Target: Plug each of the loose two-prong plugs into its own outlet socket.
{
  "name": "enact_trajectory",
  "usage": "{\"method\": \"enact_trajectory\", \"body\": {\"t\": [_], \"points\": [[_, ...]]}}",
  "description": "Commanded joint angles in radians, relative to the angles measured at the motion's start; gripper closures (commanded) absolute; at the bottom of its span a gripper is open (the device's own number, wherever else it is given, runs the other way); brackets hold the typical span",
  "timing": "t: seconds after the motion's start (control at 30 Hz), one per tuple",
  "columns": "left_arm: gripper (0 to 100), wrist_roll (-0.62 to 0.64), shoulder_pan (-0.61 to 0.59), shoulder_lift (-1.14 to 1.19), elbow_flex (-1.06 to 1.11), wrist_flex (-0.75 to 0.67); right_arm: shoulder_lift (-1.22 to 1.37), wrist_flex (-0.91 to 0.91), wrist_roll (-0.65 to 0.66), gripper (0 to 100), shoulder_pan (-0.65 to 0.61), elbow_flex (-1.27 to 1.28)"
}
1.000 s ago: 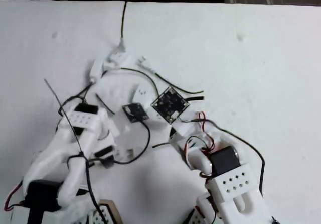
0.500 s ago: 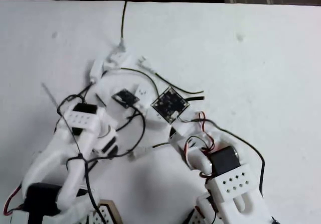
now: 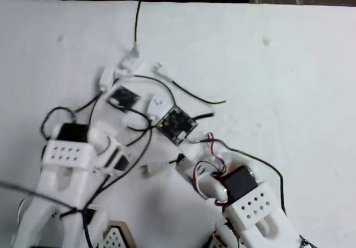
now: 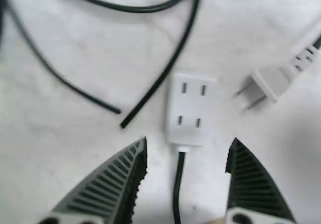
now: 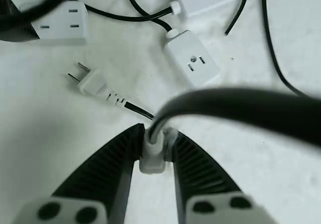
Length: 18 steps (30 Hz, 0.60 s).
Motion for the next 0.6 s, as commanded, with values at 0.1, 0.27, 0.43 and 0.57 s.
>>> {"method": "enact_trajectory", "body": {"t": [0.1,0.27,0.43,0.57], "points": [[74,-0.086,-0.260,-0.142,-0.018,0.009,0.001,-0.090,-0.152,98.2,-0.022,-0.006],[74,-0.150,-0.481,-0.157,0.071,-0.103,0.001,-0.344,-0.238,98.1,-0.096,0.101],[74,-0.173,-0.613,-0.163,0.226,-0.281,0.002,-0.516,-0.229,98.1,-0.219,0.161],[74,-0.169,-0.659,-0.163,0.307,-0.370,0.013,-0.596,-0.227,98.2,-0.260,0.155]]}}
